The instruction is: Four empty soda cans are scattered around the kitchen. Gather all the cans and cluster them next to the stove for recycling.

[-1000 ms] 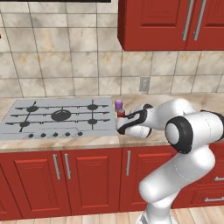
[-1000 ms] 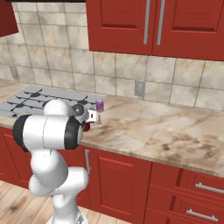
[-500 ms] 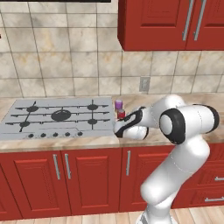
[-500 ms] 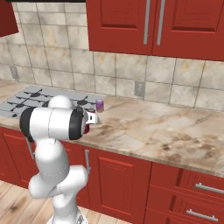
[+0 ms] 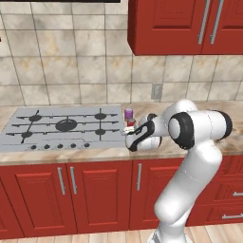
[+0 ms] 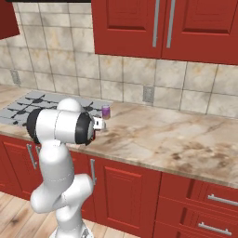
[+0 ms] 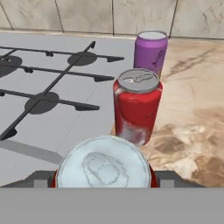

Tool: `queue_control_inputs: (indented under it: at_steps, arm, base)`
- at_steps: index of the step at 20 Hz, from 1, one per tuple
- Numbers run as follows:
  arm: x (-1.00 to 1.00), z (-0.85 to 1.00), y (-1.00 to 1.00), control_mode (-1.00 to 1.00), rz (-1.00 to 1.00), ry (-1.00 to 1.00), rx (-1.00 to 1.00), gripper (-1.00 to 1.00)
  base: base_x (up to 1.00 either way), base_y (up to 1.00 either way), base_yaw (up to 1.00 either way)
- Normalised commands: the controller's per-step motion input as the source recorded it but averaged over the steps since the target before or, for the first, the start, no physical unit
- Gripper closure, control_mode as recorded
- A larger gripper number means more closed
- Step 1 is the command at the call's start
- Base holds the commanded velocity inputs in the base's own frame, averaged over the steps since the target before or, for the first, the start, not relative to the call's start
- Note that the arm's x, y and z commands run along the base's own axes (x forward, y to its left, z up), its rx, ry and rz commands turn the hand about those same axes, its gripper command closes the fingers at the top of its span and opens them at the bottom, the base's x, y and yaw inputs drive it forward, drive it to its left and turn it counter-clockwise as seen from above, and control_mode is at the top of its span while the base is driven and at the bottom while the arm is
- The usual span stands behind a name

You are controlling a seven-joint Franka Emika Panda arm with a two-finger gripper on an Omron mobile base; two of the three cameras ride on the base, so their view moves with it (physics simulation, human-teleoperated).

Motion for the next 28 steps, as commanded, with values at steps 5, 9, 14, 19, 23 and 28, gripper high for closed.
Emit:
queue_control_inputs:
  at_steps: [5, 9, 14, 19, 23, 28]
  arm:
    - [0.08, -0.25, 0.00, -1.00, 0.00, 0.00, 0.00, 1.00]
    - [-0.46, -0.17, 0.00, -1.00, 0.00, -0.05, 0.00, 1.00]
    - [-0.51, -0.09, 0.00, -1.00, 0.00, -0.09, 0.00, 1.00]
    - [-0.09, -0.14, 0.00, -1.00, 0.00, -0.04, 0.00, 1.00]
    - [0.00, -0.13, 0.00, -1.00, 0.00, -0.03, 0.00, 1.00]
    - [-0.02, -0.13, 0.04, -1.00, 0.00, -0.02, 0.00, -1.00]
  base:
    - [0.00, 0.00, 0.00]
    - [0.00, 0.00, 0.00]
    - [0.00, 0.00, 0.00]
    - [0.00, 0.00, 0.00]
    - [0.00, 0.00, 0.00]
    - [0.00, 0.00, 0.00]
